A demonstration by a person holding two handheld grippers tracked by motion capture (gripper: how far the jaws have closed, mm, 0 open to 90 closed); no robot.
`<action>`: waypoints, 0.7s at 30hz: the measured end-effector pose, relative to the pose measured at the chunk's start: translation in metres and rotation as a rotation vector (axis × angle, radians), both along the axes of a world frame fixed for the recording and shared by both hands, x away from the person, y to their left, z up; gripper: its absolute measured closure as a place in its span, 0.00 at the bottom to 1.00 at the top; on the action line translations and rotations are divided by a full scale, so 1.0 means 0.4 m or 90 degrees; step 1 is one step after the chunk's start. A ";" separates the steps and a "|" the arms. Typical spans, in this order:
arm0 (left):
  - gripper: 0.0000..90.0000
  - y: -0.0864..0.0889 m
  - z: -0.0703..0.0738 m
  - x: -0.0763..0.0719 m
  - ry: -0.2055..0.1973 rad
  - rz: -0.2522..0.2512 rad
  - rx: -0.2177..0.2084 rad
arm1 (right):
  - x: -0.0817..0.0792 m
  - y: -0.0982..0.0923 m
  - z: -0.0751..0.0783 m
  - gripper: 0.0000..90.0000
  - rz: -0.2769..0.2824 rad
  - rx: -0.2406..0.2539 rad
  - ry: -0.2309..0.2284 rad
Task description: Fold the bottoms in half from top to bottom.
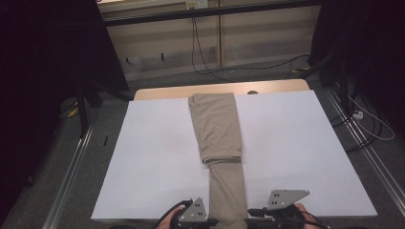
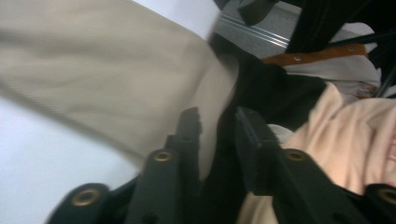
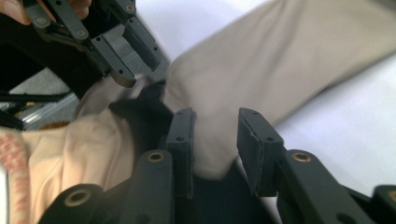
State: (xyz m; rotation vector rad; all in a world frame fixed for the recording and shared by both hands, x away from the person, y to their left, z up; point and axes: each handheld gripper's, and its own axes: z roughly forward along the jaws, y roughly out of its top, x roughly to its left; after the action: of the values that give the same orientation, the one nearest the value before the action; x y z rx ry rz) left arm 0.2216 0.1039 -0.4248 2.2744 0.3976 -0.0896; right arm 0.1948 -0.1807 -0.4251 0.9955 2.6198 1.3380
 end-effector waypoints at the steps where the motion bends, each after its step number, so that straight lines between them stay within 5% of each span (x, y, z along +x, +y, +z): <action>1: 0.72 0.005 0.009 0.013 -0.008 0.013 0.001 | 0.014 -0.001 0.004 0.70 -0.003 0.002 -0.010; 5: 0.58 0.017 0.028 0.101 -0.082 0.101 -0.008 | 0.102 -0.001 0.016 0.66 -0.035 -0.018 -0.049; 9: 0.51 0.020 0.021 0.238 -0.109 0.182 0.026 | 0.227 0.002 0.013 0.62 -0.053 -0.062 -0.081; 13: 0.46 0.002 -0.008 0.353 -0.101 0.240 0.040 | 0.347 0.008 0.001 0.58 -0.089 -0.085 -0.103; 14: 0.46 -0.002 -0.016 0.368 -0.106 0.253 0.043 | 0.374 0.015 -0.004 0.56 -0.092 -0.090 -0.102; 17: 0.46 -0.014 -0.034 0.397 -0.064 0.280 0.048 | 0.412 0.039 -0.015 0.47 -0.091 -0.112 -0.094; 20: 0.54 -0.033 -0.038 0.404 -0.097 0.270 0.064 | 0.425 0.062 -0.022 0.48 -0.081 -0.136 -0.119; 21: 0.58 -0.036 -0.037 0.411 -0.088 0.272 0.057 | 0.427 0.065 -0.027 0.50 -0.088 -0.145 -0.123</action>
State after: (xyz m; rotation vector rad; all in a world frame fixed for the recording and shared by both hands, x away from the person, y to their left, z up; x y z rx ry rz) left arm 0.3860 0.0894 -0.4398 2.2162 0.8148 0.3058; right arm 0.3657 -0.1545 -0.4358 0.9422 2.4424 1.0233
